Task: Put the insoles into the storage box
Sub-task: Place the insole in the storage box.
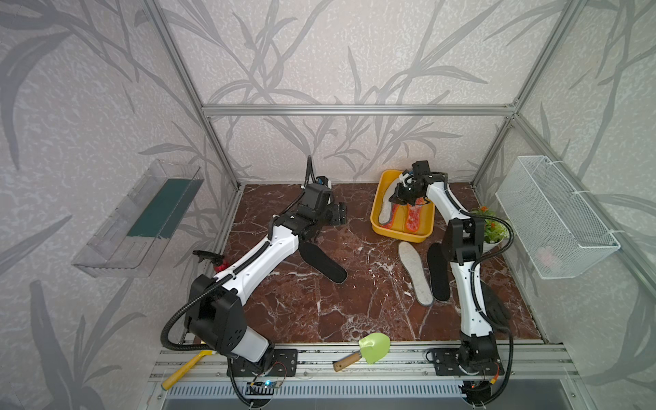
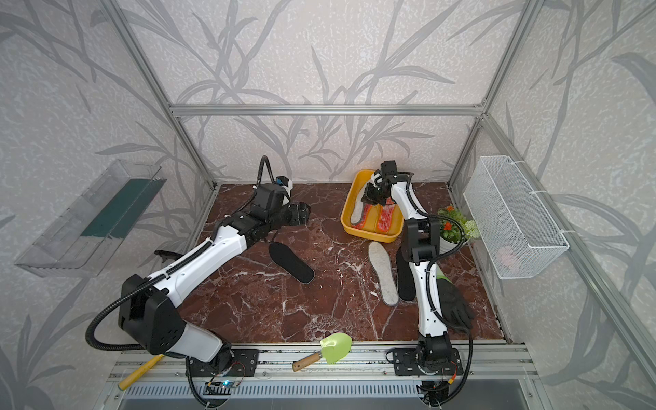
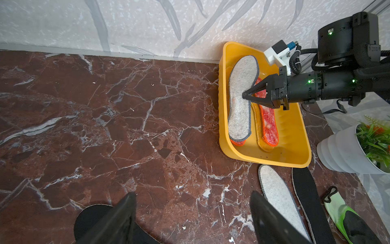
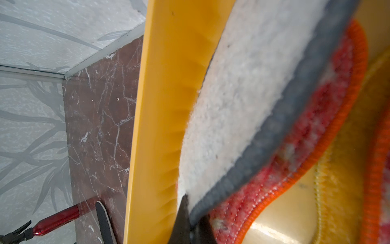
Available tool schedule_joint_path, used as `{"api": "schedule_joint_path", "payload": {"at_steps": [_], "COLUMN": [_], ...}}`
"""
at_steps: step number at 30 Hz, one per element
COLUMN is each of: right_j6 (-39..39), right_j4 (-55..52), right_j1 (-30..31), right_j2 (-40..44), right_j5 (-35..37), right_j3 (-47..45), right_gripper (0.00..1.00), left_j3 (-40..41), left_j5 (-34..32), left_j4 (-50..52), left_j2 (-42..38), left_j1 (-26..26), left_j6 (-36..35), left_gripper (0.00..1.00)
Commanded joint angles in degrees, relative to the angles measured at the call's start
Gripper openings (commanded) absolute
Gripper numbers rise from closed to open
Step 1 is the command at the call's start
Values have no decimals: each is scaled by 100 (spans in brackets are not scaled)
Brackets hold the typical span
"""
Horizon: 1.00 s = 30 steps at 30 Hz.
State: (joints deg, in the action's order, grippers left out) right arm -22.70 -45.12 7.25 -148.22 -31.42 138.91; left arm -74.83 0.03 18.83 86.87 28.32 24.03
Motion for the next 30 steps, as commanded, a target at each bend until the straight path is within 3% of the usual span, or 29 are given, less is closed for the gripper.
{"api": "schedule_joint_path", "payload": {"at_steps": [1, 30], "right_j6": [2, -50], "right_j4": [-194, -837], "right_j1": [14, -82], "right_j2": [-172, -579], "right_j5": [56, 377], "right_j3": [160, 488], "right_gripper": [0, 0], "left_j3": [99, 197], "left_j5": [-100, -109], "left_j4": [40, 33], "left_j2": [-186, -295], "left_j1": [-35, -67], "left_j6": [-27, -17], "left_gripper": [82, 83]}}
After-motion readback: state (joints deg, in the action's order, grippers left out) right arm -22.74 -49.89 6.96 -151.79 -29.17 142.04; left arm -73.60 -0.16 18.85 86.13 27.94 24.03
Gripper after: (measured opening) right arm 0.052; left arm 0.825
